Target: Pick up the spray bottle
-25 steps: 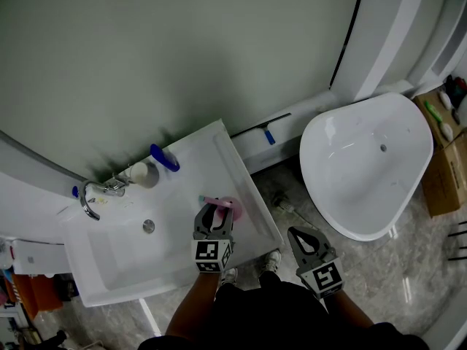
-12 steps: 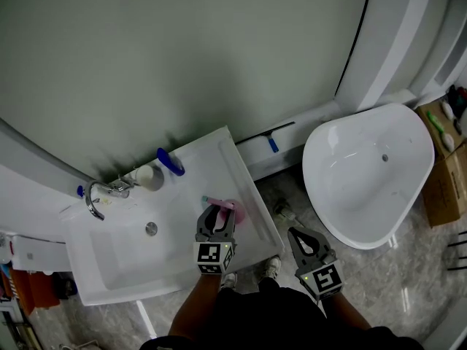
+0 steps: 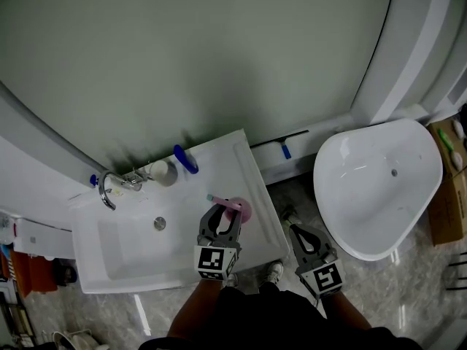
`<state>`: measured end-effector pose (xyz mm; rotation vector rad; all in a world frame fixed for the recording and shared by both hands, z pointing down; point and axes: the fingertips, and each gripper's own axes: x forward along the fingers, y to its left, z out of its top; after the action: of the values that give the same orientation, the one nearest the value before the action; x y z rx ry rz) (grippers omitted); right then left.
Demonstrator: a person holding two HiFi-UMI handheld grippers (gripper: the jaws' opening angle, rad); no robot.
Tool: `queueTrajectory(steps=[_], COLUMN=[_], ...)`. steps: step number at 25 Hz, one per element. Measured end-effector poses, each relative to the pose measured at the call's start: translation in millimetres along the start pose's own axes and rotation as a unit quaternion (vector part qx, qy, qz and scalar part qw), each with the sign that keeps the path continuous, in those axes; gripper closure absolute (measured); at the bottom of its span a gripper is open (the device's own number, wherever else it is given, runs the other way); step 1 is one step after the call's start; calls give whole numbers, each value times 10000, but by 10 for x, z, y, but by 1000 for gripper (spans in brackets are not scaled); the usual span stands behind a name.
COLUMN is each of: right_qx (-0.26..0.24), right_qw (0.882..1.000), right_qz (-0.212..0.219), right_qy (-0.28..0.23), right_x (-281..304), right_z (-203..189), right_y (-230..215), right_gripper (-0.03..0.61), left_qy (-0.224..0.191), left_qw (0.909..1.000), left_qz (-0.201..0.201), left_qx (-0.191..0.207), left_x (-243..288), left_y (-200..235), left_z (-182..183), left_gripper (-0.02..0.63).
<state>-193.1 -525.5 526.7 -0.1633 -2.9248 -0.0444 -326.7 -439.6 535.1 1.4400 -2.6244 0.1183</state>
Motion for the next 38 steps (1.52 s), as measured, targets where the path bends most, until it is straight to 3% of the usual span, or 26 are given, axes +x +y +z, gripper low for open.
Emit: queueTrajectory(steps=[7, 15, 25, 38], right_qx=[30, -210, -395, -600], right_qw=[9996, 9984, 9940, 9884], right_qz=[174, 129, 679, 1152], right_qy=[-242, -510, -767, -792], right_x=[168, 380, 672, 988], right_z=[206, 504, 836, 962], right_y=[81, 94, 587, 1168], right_gripper=[580, 580, 580, 580], left_qy=[-45, -182, -138, -172], left_qw=[9999, 9997, 9990, 9973], left_qz=[114, 111, 369, 713], left_qx=[101, -71, 195, 39], left_x=[-234, -547, -884, -1294], left_y=[42, 115, 321, 618], left_z=[191, 316, 424, 471], left_gripper=[477, 477, 476, 479])
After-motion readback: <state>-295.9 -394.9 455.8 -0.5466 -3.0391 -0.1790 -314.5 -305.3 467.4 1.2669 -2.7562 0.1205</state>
